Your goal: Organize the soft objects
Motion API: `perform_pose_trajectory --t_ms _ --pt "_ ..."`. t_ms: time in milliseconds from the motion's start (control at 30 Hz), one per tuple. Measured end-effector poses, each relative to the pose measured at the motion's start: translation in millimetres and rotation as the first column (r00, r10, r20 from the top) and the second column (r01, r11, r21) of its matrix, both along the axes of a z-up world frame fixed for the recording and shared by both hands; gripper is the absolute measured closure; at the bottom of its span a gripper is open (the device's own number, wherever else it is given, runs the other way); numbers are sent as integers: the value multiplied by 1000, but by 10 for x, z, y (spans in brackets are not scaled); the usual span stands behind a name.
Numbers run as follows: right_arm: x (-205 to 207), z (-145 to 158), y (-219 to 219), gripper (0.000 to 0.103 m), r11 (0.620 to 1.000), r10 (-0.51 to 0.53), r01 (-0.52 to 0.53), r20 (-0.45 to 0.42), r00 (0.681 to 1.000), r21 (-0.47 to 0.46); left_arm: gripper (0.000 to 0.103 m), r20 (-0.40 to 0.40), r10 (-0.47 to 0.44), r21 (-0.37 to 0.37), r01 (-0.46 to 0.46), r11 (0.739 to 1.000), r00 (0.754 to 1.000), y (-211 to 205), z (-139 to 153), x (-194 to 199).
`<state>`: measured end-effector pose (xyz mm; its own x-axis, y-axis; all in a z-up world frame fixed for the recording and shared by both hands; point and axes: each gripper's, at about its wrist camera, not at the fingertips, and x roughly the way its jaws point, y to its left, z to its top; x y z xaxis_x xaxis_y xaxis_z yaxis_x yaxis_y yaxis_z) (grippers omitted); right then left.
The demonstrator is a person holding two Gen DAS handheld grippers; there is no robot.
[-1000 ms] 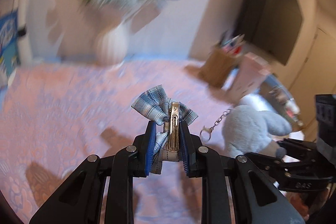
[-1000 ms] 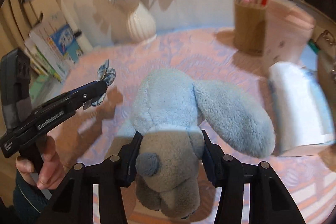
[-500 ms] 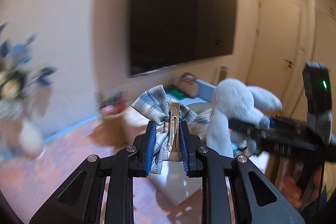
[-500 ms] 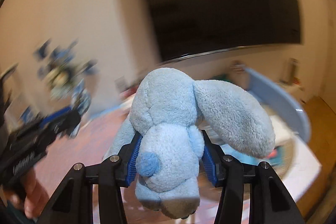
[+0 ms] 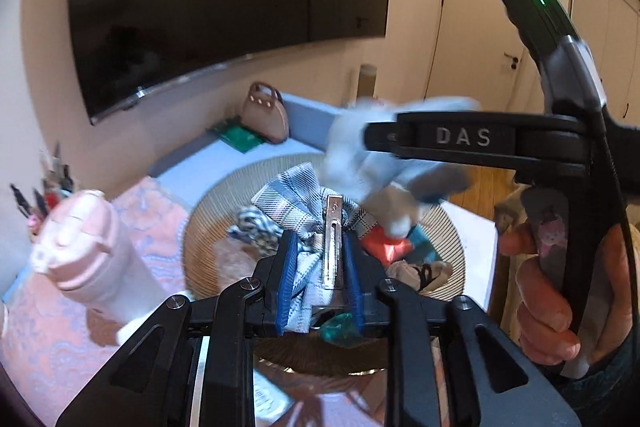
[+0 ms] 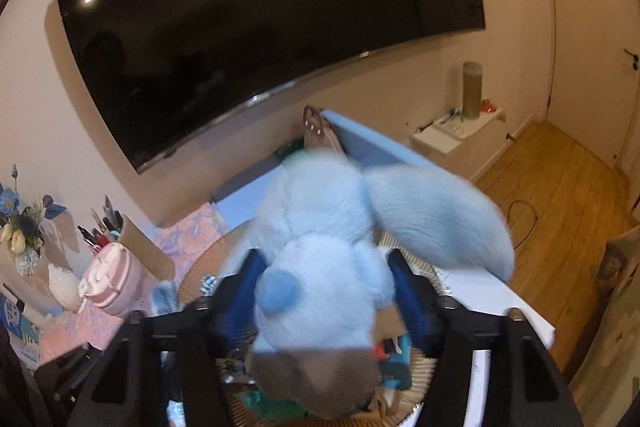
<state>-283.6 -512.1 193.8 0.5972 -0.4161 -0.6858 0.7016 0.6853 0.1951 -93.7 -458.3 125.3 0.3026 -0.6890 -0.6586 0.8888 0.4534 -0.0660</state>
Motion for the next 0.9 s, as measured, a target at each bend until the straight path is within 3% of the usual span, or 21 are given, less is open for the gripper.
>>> perform_pose_trajectory --t_ms 133,167,233,467,633,733,767,833,867,900 --pt "-73 -93 49 27 999 12 -16 -81 997 -51 53 -33 2 68 1 998 999 -66 -166 -34" --pt "-103 -97 46 27 998 13 -17 -82 997 -55 51 -36 -7 67 10 998 999 -46 -174 -59" --pt "-199 -89 81 27 999 23 -26 -69 997 -43 36 -17 -4 66 6 998 1000 14 -150 -132" --pt "-312 122 619 26 989 89 -93 -38 995 -113 33 -35 59 -3 -59 998 998 686 137 -175" --pt "-125 223 1506 22 943 284 -281 -8 959 -179 33 -20 254 -27 -254 967 967 1576 319 -142" --pt "100 232 2157 22 885 398 -396 -45 916 -246 33 54 437 -7 -437 899 898 2187 427 -154" --pt "154 236 2356 22 866 413 -413 -62 909 -283 33 79 496 -3 -497 868 865 2392 469 -164" --pt "278 230 2852 22 814 442 -445 -100 892 -374 33 124 616 11 -622 783 778 2796 551 -181" --pt "310 226 3022 22 798 456 -458 -103 884 -392 33 145 676 9 -684 730 723 3035 594 -216" --pt "333 229 3187 22 785 477 -473 -97 874 -401 33 148 713 -4 -721 693 685 3212 615 -249"
